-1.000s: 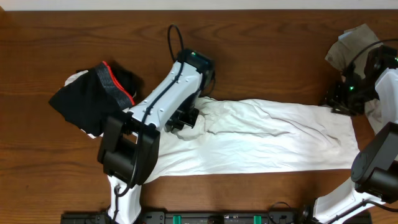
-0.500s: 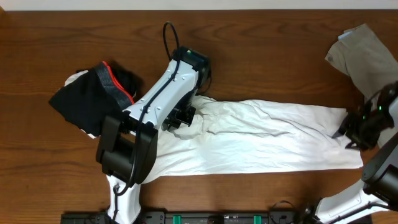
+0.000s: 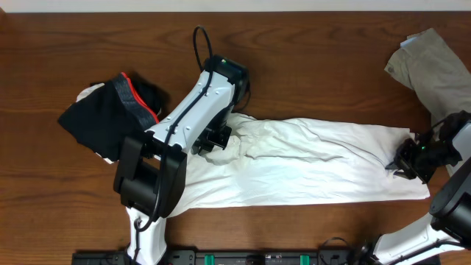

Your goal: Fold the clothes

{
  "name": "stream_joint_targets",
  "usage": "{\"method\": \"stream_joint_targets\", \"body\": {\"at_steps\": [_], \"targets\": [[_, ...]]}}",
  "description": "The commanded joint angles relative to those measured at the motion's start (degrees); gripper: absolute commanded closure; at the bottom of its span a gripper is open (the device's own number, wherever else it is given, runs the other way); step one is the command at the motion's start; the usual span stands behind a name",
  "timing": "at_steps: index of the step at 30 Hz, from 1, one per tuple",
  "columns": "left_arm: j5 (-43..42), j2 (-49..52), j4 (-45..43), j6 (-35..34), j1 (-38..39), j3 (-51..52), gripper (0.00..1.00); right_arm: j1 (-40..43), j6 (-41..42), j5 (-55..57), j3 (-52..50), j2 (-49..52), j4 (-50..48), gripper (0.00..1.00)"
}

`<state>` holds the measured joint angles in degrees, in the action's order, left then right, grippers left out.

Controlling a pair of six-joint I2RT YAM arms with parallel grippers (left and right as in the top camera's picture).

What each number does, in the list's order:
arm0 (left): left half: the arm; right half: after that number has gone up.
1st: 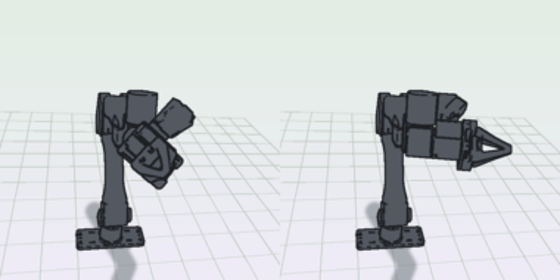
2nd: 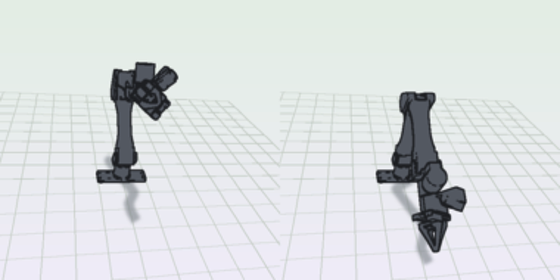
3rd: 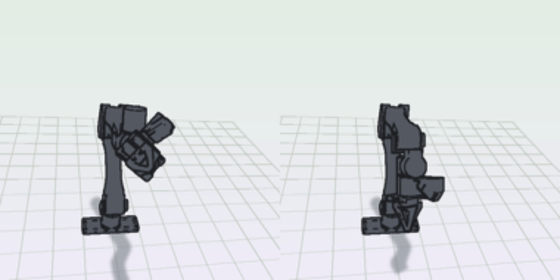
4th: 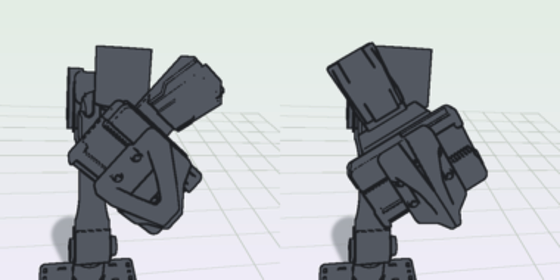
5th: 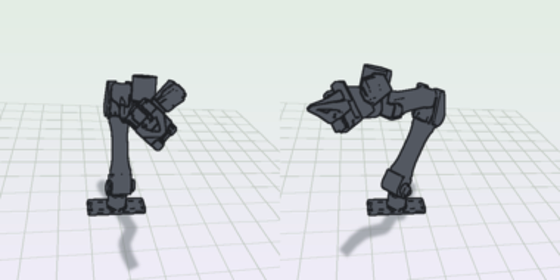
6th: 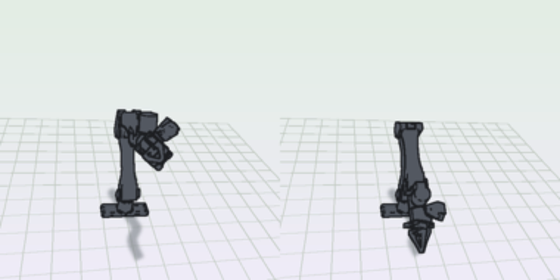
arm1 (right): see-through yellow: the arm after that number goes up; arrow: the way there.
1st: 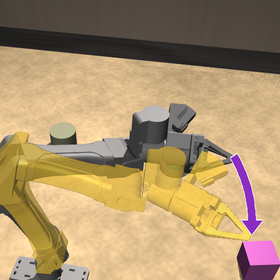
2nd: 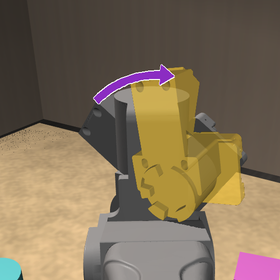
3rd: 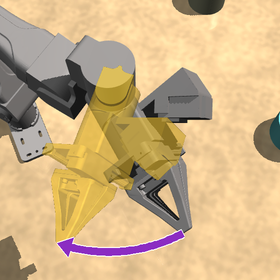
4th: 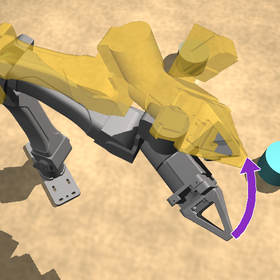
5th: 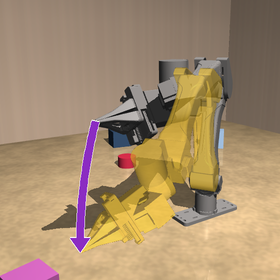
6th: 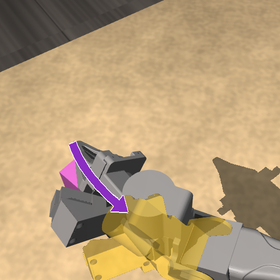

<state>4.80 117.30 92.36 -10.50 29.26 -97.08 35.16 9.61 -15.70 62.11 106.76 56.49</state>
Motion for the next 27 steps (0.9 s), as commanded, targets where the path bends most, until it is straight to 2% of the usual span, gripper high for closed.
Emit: {"method": "stream_joint_targets", "body": {"at_steps": [1,13,23,27], "targets": [[1.86,-1.33,4.52,0.31,-0.96,0.11,0.94,0.70,0.79,-0.83,2.62,-0.37,1.22,0.97],[2.05,-9.42,4.50,0.59,-8.48,0.11,0.94,1.38,-3.37,-1.46,15.32,-1.66,8.28,0.99],[1.66,-9.53,4.50,0.72,-8.72,0.50,0.94,4.70,-4.55,-1.38,20.31,-1.66,8.81,0.99],[-3.08,-9.92,4.50,3.96,-8.72,1.95,0.94,5.01,-4.57,-1.27,20.31,-1.66,9.31,0.97]]}}
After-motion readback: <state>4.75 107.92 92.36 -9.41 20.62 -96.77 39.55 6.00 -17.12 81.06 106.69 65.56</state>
